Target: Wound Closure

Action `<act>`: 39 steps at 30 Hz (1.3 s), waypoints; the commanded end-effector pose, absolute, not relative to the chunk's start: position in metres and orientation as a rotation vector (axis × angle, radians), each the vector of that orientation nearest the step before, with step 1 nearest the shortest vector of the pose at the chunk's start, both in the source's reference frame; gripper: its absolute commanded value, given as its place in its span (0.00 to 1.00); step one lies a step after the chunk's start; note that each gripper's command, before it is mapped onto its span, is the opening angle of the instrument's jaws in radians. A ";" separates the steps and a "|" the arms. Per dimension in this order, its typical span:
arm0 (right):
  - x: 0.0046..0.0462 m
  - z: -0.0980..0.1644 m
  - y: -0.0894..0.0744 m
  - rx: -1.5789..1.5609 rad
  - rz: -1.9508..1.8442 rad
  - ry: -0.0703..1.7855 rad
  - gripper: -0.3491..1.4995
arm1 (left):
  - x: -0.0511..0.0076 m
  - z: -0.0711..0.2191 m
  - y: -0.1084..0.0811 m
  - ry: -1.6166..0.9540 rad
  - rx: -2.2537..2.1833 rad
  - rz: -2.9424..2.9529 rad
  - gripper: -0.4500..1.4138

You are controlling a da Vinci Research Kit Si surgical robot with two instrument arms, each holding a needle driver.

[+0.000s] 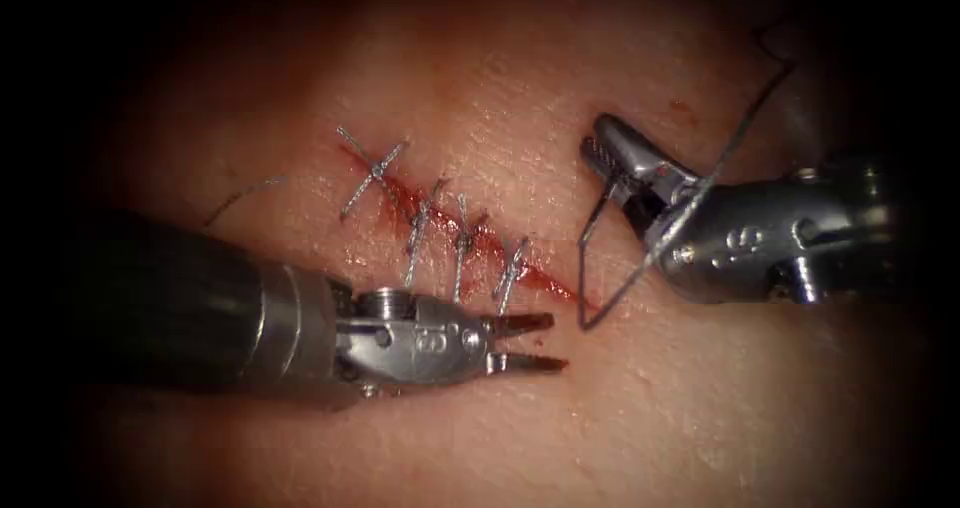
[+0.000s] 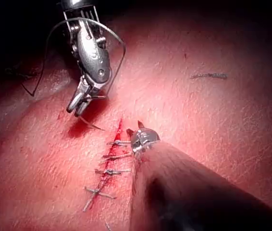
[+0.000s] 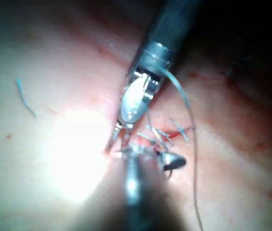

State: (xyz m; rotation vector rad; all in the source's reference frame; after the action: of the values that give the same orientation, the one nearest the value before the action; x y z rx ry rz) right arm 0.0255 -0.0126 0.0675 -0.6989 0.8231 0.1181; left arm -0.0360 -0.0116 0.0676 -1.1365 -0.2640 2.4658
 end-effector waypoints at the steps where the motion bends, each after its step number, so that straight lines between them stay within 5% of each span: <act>1: 0.0261 0.068 -0.013 -0.696 0.117 0.824 0.00 | -0.0365 0.068 -0.012 -0.267 -1.137 2.465 0.26; 39: 0.0255 0.071 -0.016 -0.500 0.262 0.930 0.00 | -0.0360 0.068 -0.012 -0.269 -1.142 2.468 0.25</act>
State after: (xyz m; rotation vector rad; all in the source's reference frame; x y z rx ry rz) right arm 0.0252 -0.0156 0.0709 -0.4995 0.9341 0.2651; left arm -0.0355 -0.0113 0.0679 -1.1409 -0.2676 2.4684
